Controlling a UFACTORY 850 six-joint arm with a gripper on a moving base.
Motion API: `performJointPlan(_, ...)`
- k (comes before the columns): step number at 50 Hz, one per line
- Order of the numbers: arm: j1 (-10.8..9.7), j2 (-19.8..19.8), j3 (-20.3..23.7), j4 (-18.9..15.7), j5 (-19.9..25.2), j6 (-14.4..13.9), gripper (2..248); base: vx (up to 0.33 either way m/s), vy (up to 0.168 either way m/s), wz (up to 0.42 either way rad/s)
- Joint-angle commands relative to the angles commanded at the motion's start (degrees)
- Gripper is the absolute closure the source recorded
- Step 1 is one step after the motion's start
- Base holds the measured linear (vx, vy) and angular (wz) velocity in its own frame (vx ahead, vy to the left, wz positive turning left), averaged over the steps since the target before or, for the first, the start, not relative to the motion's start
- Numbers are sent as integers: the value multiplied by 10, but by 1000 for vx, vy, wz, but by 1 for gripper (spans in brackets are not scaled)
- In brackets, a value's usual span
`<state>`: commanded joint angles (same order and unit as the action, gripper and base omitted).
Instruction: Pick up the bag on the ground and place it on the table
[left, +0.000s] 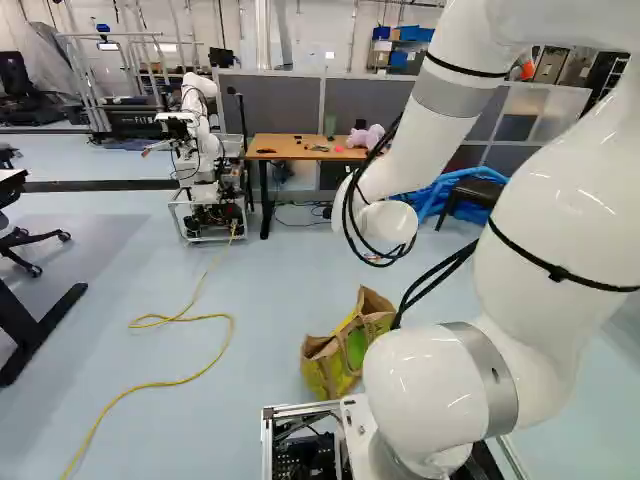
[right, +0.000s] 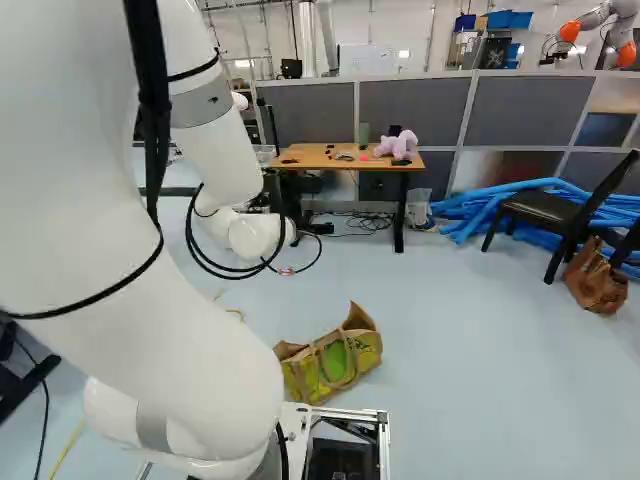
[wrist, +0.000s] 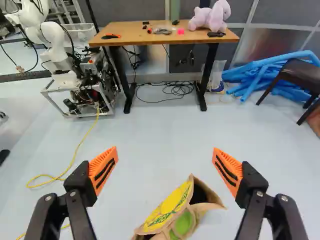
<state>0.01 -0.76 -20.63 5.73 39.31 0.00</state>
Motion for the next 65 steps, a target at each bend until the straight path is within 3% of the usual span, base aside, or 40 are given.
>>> performJointPlan(30, 0, -83, -90, 58, -126, 0, 3, 0, 0, 0)
performJointPlan(65, 0, -166, -190, 127, -314, 0, 3, 0, 0, 0)
